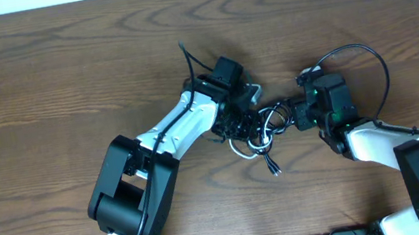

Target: Untangle cables

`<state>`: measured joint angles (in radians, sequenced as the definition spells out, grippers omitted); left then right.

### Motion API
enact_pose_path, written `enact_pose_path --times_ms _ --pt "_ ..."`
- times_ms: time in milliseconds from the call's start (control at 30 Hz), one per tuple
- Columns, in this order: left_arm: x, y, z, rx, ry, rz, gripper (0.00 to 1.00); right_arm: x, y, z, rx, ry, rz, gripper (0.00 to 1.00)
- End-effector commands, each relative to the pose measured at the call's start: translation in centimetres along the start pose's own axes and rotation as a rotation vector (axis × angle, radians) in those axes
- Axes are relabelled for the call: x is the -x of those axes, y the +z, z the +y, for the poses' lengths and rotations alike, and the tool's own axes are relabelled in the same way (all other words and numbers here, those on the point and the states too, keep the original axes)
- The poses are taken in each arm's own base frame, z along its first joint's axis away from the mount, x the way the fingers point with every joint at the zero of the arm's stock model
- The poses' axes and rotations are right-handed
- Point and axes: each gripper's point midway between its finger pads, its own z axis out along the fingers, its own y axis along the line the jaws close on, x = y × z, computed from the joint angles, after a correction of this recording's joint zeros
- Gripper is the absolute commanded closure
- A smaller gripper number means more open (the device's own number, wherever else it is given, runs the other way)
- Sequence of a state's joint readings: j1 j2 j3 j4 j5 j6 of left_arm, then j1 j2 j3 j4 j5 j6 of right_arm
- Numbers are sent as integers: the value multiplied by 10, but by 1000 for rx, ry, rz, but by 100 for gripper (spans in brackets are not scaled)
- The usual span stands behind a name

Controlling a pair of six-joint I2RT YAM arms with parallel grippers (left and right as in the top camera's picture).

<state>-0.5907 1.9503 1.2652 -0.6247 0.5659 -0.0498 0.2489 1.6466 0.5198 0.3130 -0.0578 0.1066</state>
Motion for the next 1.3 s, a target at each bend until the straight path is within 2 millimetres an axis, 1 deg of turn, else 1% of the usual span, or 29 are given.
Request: enact_pose_path --times_ms 0,100,200,267,367,433,500,600,633,767,900,933,1000,1067,1100,1133,1200,1267 --pt "-13 -3 -8 -52 97 46 93 5 -2 9 51 -67 -26 44" --pt "-18 -7 0 -50 100 62 93 11 -11 22 116 -128 -41 43" --pt "-18 -11 5 -61 122 59 93 8 -18 34 187 -160 -28 44" --pt "-19 -15 4 -102 165 56 93 5 -23 44 248 -187 -19 45" --pt "-21 -20 7 -135 210 54 93 7 -31 60 342 -208 -31 45" --pt "-21 -23 12 -133 207 49 93 9 -33 61 350 -209 -37 46" --pt "-19 -25 16 -136 196 40 92 5 -33 61 349 -205 -21 47" --pt "-19 -30 9 -201 227 23 92 -7 -32 59 346 -225 24 48" --pt "-19 -31 5 -228 237 18 92 -10 -32 59 346 -242 31 51" --pt "-20 -32 0 -254 244 17 93 -11 -32 61 349 -254 35 56" --pt "-26 -33 0 -259 248 37 92 -11 -29 49 280 -255 39 62" --pt "-28 -33 0 -261 250 43 92 -10 -28 46 262 -256 38 66" --pt "-29 -33 -1 -266 247 49 92 -10 -27 43 242 -256 38 83" --pt "-29 -34 -3 -277 247 45 93 -10 -27 42 235 -243 42 91" --pt "-29 -34 -3 -278 247 44 93 -10 -26 36 198 -214 46 96" --pt "-29 -34 -3 -276 246 45 93 -6 -24 23 122 -155 42 99" --pt "-28 -34 -2 -272 235 43 93 3 -28 3 10 -51 18 99" --pt "-24 -33 6 -236 179 40 93 13 -38 -6 -32 -1 -17 99"
